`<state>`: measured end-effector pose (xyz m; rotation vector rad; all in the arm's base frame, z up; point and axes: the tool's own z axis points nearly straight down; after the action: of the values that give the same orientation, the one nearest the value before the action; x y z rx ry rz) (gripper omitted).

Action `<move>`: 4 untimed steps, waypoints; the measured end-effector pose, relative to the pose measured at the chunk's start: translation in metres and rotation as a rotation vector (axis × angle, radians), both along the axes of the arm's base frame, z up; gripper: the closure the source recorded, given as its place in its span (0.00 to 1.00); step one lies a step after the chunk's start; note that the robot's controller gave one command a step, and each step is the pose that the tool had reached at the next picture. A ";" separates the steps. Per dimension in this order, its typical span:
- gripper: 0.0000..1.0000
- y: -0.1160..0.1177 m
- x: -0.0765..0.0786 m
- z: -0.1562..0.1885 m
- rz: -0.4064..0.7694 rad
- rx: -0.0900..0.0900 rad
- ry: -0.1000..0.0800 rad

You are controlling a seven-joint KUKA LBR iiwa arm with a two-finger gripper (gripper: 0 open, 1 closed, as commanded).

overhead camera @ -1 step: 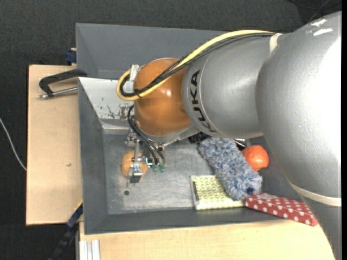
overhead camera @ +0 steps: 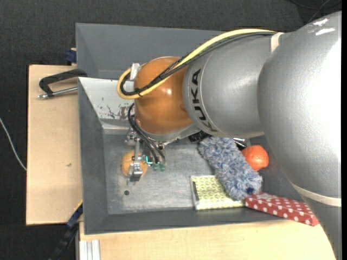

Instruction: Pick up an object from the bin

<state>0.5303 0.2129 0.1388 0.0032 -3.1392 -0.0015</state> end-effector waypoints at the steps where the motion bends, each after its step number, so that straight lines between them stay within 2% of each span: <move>1: 0.00 0.008 0.026 0.058 0.032 0.000 -0.003; 2: 0.00 -0.001 0.035 0.042 0.077 0.005 -0.018; 3: 0.00 -0.029 0.023 -0.053 0.397 0.000 0.000; 4: 1.00 -0.037 0.016 -0.065 0.267 0.003 -0.010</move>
Offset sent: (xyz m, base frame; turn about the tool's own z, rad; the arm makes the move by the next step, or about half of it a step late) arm 0.0330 -0.0271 -0.0688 -0.1482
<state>0.5459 0.1755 0.0735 0.4230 -3.1202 -0.0058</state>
